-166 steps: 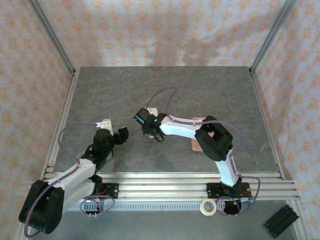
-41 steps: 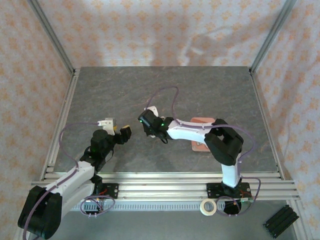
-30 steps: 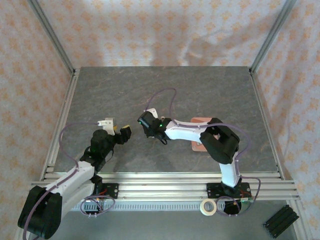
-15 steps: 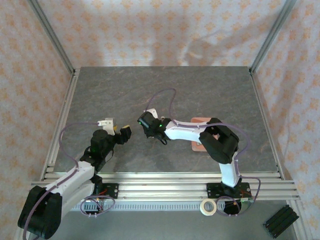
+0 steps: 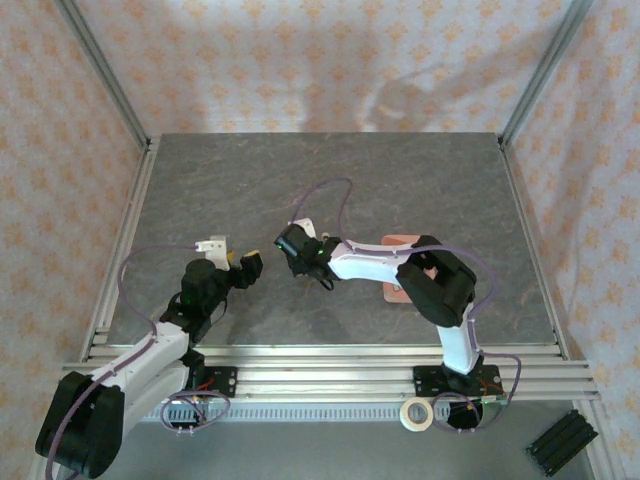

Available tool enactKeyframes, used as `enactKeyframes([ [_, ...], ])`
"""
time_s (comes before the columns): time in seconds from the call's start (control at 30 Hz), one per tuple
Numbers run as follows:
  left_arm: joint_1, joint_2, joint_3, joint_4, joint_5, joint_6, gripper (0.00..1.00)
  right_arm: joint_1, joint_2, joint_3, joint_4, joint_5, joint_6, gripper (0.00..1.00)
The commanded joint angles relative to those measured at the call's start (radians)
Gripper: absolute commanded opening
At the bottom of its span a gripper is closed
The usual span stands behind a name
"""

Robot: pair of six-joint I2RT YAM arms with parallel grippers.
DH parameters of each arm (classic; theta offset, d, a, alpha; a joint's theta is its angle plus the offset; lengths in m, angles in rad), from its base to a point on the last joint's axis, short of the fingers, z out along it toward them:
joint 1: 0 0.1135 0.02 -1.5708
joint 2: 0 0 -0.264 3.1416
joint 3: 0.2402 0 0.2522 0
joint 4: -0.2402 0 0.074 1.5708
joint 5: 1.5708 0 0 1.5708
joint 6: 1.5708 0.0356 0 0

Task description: Load the staples into the stapler

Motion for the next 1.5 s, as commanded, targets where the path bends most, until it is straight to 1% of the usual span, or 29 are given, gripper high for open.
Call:
enactKeyframes([
  [0.0,0.009,-0.007,-0.007,0.013,0.006,0.020,0.76,0.001,0.006,-0.001,-0.036,0.002,0.024,0.14],
  [0.47,0.009,-0.024,-0.009,0.000,0.006,0.019,0.76,-0.011,-0.047,-0.002,0.004,0.002,0.057,0.14],
  [1.0,0.008,-0.033,-0.010,-0.002,-0.002,0.018,0.76,-0.019,-0.033,0.005,0.026,-0.023,0.061,0.13],
  [1.47,0.008,-0.031,-0.010,0.001,-0.001,0.021,0.76,-0.020,0.006,0.008,0.002,-0.019,0.069,0.14],
])
